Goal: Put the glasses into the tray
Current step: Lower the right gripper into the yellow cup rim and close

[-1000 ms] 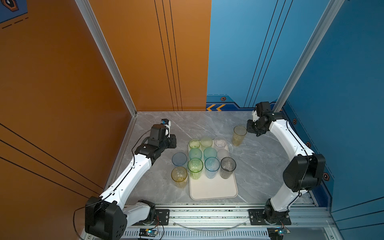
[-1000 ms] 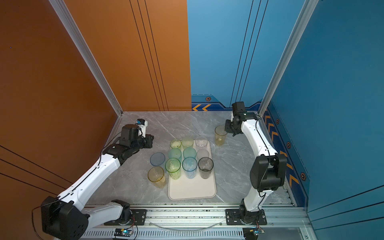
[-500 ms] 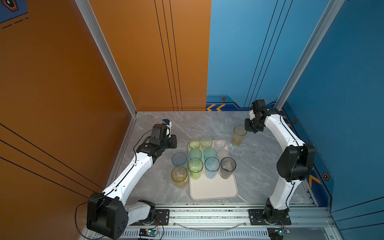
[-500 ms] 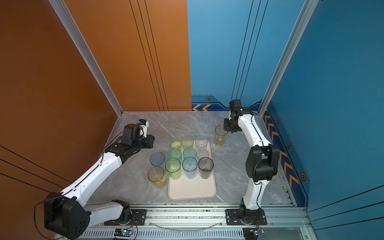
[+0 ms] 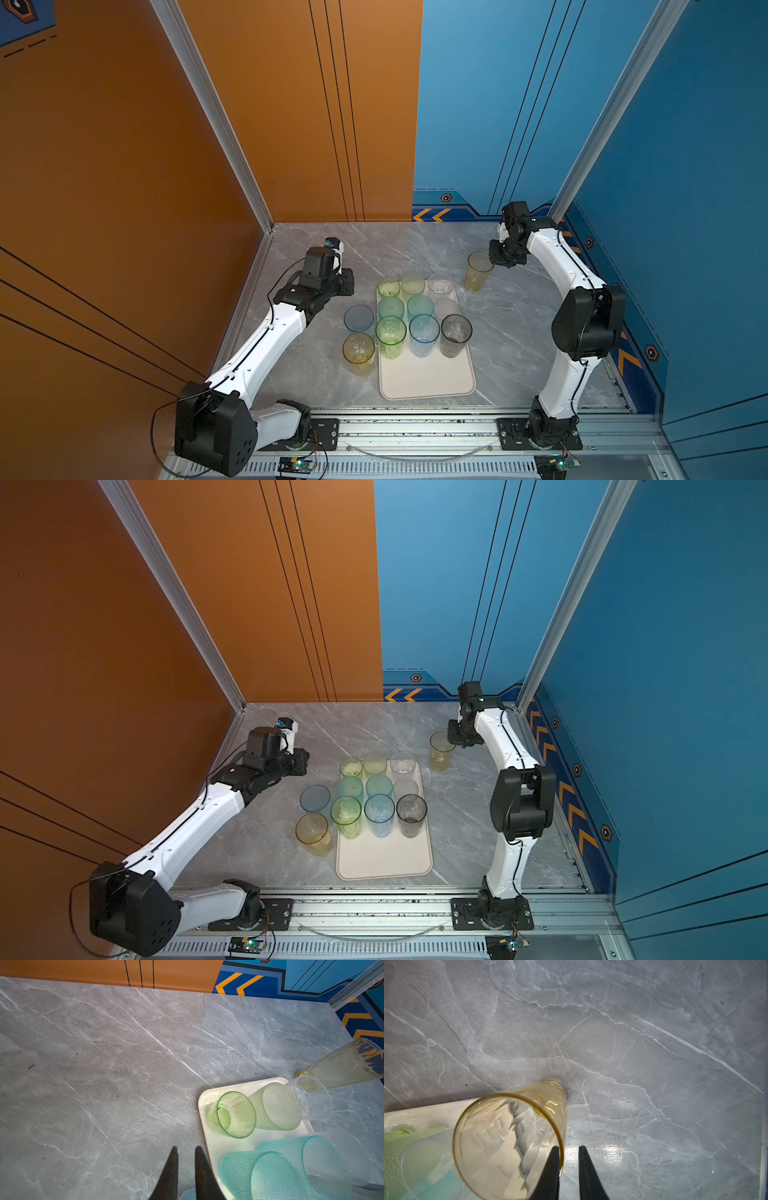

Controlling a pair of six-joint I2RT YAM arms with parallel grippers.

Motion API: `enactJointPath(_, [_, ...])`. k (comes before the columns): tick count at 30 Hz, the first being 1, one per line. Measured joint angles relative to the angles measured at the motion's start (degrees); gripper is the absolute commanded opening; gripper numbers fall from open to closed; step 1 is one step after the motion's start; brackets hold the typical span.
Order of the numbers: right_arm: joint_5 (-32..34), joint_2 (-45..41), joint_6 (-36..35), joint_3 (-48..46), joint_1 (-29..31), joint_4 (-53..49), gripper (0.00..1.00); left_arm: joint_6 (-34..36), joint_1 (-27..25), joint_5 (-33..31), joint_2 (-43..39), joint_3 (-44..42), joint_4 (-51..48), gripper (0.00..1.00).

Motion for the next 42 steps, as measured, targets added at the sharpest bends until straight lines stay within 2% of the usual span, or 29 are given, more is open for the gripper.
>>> enactJointPath(14, [-0.24,3.32,-0.46,3.85,0.15,-0.63,0.15,0.02,0.07,0.0,0.96,0.0,0.0,0.18])
enactJointPath(36, [-0.35,3.78,-1.2,3.65,1.57,-0.98,0.0,0.02,0.76,0.44,0.96,0.0,0.0,0.17])
enactJointPath(42, [0.28,1.95,-1.36,1.51,1.79,-0.83,0.0,0.0,0.76,1.11,0.96,-0.02,0.0,0.17])
